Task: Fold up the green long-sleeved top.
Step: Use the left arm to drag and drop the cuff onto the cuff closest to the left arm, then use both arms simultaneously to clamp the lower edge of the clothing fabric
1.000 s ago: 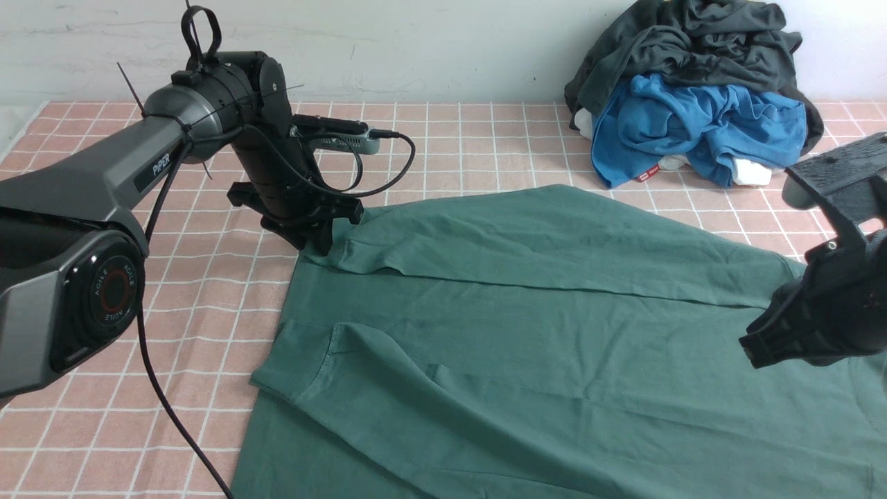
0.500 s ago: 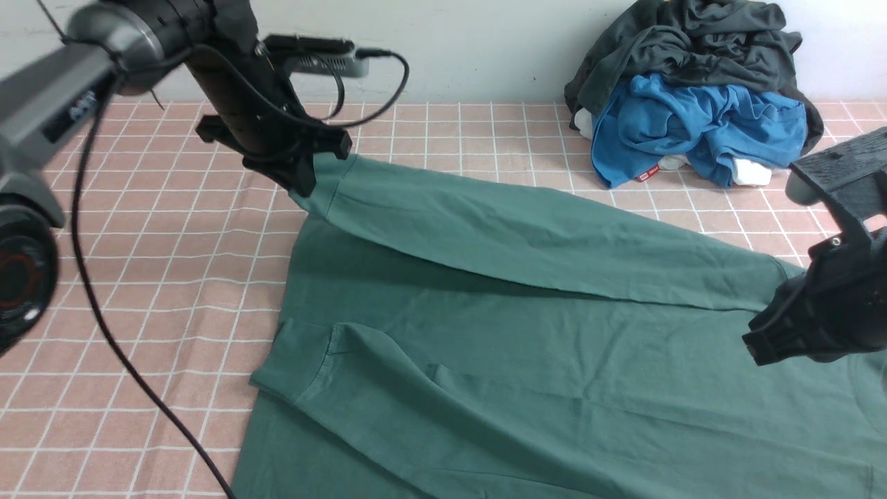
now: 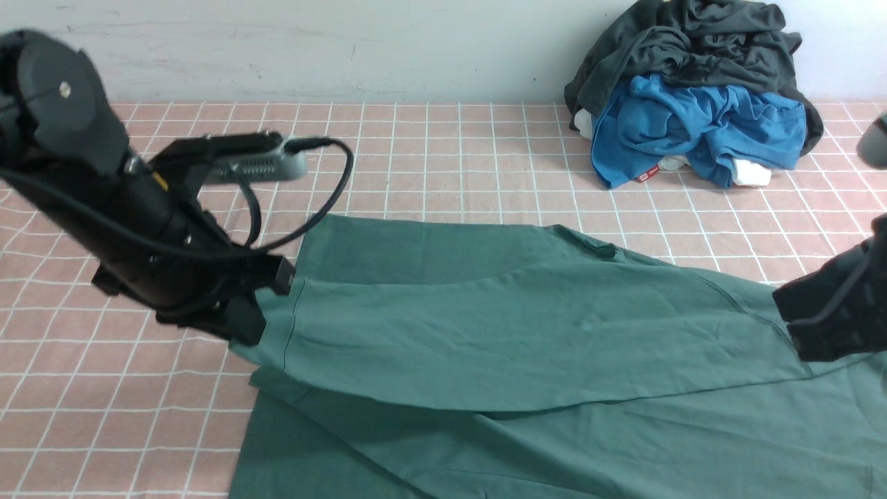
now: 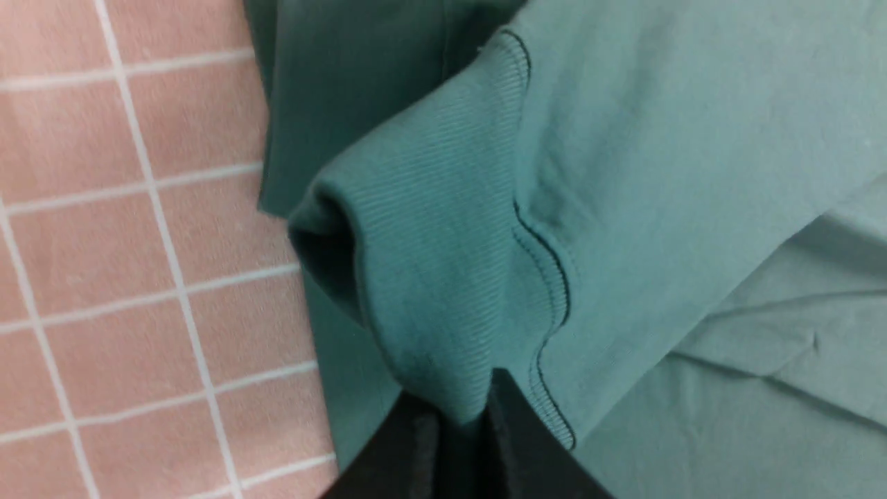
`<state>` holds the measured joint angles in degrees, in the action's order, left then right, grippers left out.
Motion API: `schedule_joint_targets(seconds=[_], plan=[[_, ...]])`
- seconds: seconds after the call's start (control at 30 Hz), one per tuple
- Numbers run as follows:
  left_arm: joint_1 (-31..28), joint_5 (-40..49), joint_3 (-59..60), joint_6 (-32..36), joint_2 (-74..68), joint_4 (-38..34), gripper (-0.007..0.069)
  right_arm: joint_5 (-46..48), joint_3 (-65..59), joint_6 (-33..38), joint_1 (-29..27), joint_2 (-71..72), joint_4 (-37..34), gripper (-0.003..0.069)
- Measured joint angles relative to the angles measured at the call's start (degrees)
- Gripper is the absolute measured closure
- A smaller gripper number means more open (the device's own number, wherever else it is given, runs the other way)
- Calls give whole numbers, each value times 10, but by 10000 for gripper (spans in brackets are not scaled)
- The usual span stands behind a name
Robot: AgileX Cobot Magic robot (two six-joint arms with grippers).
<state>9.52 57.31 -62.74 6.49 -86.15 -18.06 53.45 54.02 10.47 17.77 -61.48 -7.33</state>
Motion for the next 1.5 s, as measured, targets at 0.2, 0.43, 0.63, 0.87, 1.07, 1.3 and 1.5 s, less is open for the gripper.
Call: schedule_joint_targets(seconds=[0.2, 0.43, 0.63, 0.87, 1.07, 1.3, 1.5], plan=[[0, -54, 110, 6, 23, -19, 589, 40, 0, 0, 56, 0, 7, 673], [0, -85, 181, 21, 25, -21, 479, 132, 0, -7, 68, 12, 10, 673], [3, -72, 199, 55, 32, -20, 312, 178, 0, -26, 68, 48, 8, 673], [118, 12, 199, 145, 112, -11, 236, 184, 0, -40, 68, 135, -29, 673], [302, 52, 221, 207, 132, 104, 236, 189, 0, -40, 68, 172, -25, 673], [388, -30, 315, 229, 117, 170, 236, 189, 0, -40, 68, 173, -16, 673], [391, -124, 352, 239, 108, 184, 236, 189, 0, -34, 68, 173, -16, 673]])
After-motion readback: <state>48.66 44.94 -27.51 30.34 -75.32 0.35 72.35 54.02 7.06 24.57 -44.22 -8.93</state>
